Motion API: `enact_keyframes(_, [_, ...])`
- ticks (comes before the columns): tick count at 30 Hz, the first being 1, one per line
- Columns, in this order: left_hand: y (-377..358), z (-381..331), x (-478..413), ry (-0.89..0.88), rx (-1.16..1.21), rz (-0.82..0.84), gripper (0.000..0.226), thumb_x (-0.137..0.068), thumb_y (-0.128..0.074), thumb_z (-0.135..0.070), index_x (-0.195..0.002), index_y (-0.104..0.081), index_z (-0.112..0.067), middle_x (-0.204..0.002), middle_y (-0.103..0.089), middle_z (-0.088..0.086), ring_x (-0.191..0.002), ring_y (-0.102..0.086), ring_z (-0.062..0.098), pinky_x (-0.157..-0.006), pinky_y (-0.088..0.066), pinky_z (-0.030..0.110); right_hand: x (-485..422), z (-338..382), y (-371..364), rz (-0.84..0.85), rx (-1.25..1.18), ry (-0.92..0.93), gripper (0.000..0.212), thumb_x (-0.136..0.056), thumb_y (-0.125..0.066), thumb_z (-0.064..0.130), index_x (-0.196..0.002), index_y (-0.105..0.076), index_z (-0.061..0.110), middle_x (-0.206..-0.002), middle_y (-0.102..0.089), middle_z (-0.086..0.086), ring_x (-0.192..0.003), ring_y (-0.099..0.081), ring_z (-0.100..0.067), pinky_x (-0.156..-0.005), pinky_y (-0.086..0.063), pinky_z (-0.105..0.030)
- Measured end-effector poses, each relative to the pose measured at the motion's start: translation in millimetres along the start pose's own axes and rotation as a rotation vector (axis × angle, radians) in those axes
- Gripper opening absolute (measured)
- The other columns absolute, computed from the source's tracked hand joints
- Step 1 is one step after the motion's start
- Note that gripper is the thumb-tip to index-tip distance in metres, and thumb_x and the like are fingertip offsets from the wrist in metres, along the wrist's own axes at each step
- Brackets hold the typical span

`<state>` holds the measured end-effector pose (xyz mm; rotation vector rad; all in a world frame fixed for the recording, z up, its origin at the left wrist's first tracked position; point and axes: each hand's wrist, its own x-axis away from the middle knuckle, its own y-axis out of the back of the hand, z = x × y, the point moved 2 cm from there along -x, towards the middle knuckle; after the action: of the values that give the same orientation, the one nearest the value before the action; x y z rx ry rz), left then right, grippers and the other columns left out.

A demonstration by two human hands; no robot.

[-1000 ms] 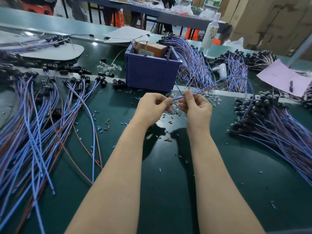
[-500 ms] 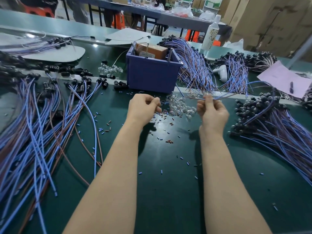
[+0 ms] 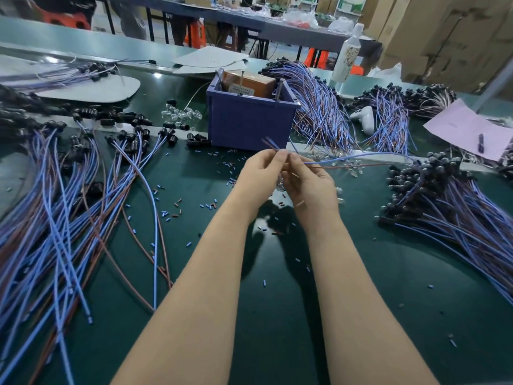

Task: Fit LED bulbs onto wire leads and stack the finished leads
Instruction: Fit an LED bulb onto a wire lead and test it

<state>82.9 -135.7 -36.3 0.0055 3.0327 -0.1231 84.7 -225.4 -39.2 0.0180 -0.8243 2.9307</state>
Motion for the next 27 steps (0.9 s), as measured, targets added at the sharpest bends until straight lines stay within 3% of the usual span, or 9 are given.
enact_keyframes(5, [16.5,4.2,-4.8,0.043,0.239,-0.349,0.022,-0.096,-0.051,-0.008,-0.075,-0.057,-0.014,-0.071,-0.060,0.002,-0.057,-0.057,0.007,-0.056,-0.049,0.020,11.5,-6.4,-19.9,0.167,0.422,0.014,0.017,-0.097,-0.051,0.013,-0.083,-0.061,0.008,-0.065,-0.058,-0.007,-0.053,-0.052,-0.013,-0.052,-0.048,-0.017])
enact_keyframes(9, [41.9,6.0,-11.1,0.038,0.415,-0.636,0.022,-0.098,-0.047,-0.011,-0.077,-0.053,-0.016,-0.073,-0.061,-0.002,-0.059,-0.055,0.004,-0.056,-0.045,0.017,28.6,-1.1,-32.5,0.529,0.998,-0.004,0.024,-0.098,-0.049,0.017,-0.085,-0.063,0.003,-0.067,-0.062,-0.007,-0.053,-0.056,-0.015,-0.055,-0.053,-0.025])
enact_keyframes(11, [50.1,6.7,-11.7,0.013,0.439,-0.719,0.021,-0.099,-0.047,-0.011,-0.079,-0.053,-0.015,-0.072,-0.061,-0.002,-0.058,-0.053,0.004,-0.055,-0.044,0.017,34.3,7.6,-38.9,0.515,0.965,0.203,0.021,-0.095,-0.053,0.016,-0.079,-0.064,0.009,-0.066,-0.064,-0.004,-0.053,-0.058,-0.014,-0.055,-0.052,-0.027])
enact_keyframes(13, [53.6,7.6,-10.3,-0.019,0.409,-0.772,0.021,-0.098,-0.047,-0.012,-0.079,-0.054,-0.014,-0.072,-0.061,-0.002,-0.058,-0.052,0.004,-0.055,-0.043,0.016,32.9,18.0,-37.8,0.275,0.912,0.544,0.015,-0.093,-0.055,0.016,-0.085,-0.067,0.010,-0.073,-0.066,-0.001,-0.064,-0.061,-0.015,-0.064,-0.052,-0.029])
enact_keyframes(15, [53.9,7.7,-9.3,-0.035,0.397,-0.800,0.020,-0.098,-0.048,-0.012,-0.079,-0.055,-0.012,-0.072,-0.061,-0.002,-0.058,-0.051,0.003,-0.057,-0.042,0.016,28.9,20.1,-32.8,0.100,1.079,0.716,0.018,-0.094,-0.055,0.021,-0.102,-0.067,0.011,-0.094,-0.069,-0.002,-0.089,-0.062,-0.017,-0.083,-0.047,-0.028])
enact_keyframes(17, [52.4,5.9,-9.7,-0.051,0.368,-0.790,0.022,-0.098,-0.049,-0.013,-0.077,-0.056,-0.012,-0.072,-0.062,-0.003,-0.058,-0.051,0.003,-0.058,-0.043,0.015,21.1,11.7,-22.7,0.124,1.279,0.557,0.026,-0.096,-0.053,0.026,-0.113,-0.065,0.011,-0.108,-0.067,-0.004,-0.103,-0.057,-0.019,-0.093,-0.041,-0.027])
enact_keyframes(20, [42.8,1.5,-9.3,-0.072,0.360,-0.682,0.023,-0.097,-0.050,-0.010,-0.076,-0.057,-0.014,-0.072,-0.064,-0.002,-0.056,-0.053,-0.001,-0.058,-0.045,0.012,15.9,-1.0,-16.5,0.193,1.265,0.341,0.020,-0.096,-0.052,0.021,-0.103,-0.068,0.011,-0.091,-0.071,-0.006,-0.088,-0.063,-0.022,-0.086,-0.048,-0.033])
enact_keyframes(23, [33.0,0.5,-7.6,-0.083,0.274,-0.539,0.016,-0.096,-0.050,-0.005,-0.085,-0.060,-0.011,-0.076,-0.064,-0.001,-0.060,-0.056,0.001,-0.060,-0.047,0.011,14.5,-4.2,-17.3,0.187,1.145,0.336,0.020,-0.097,-0.049,0.020,-0.087,-0.066,0.013,-0.069,-0.064,0.002,-0.069,-0.059,-0.018,-0.076,-0.051,-0.039])
enact_keyframes(27, [31.7,-0.5,-7.7,-0.129,0.170,-0.515,0.011,-0.095,-0.049,-0.004,-0.095,-0.060,-0.007,-0.076,-0.063,-0.002,-0.061,-0.056,0.000,-0.060,-0.046,0.011,11.6,-5.1,-16.4,0.240,1.060,0.272,0.014,-0.095,-0.054,0.024,-0.087,-0.063,0.018,-0.066,-0.062,0.006,-0.062,-0.056,-0.012,-0.072,-0.050,-0.036])
